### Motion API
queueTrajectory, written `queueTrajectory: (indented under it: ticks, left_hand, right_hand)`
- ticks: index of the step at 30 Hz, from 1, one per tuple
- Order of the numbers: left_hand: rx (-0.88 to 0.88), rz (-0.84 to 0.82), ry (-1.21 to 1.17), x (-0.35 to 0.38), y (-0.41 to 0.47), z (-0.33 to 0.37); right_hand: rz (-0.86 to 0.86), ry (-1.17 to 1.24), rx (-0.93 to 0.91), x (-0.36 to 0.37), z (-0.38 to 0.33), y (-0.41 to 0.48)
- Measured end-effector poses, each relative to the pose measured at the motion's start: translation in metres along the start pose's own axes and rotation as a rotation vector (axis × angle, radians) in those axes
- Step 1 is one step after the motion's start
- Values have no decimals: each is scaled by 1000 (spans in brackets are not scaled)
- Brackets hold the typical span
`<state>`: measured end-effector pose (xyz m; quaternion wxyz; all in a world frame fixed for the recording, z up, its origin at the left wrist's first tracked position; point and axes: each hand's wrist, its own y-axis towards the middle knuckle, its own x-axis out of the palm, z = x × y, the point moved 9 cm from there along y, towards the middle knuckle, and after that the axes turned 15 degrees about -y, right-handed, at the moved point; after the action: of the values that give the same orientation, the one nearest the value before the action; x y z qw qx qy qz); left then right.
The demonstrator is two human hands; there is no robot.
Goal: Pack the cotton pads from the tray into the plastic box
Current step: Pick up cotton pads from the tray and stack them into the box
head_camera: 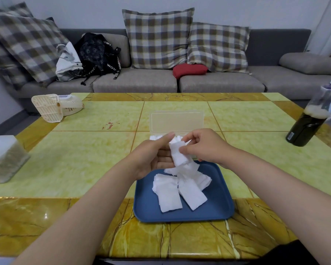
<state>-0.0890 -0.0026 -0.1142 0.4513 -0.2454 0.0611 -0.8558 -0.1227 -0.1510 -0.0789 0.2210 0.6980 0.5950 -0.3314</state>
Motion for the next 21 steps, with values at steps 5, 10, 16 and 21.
queueTrajectory:
  ticks: [5, 10, 16, 21]
  left_hand:
    - [73, 81, 142, -8, -3, 3]
    - [139, 259, 175, -28, -4, 6]
    - [136, 309, 130, -26, -17, -2]
    - [145, 346, 91, -30, -21, 1]
  right_hand:
    - [-95, -94, -14, 6, 2, -6]
    - [-157, -395, -55, 11, 2, -17]
    - [-326, -871, -69, 34, 7, -39]
    - [-384, -775, -116, 45, 8, -43]
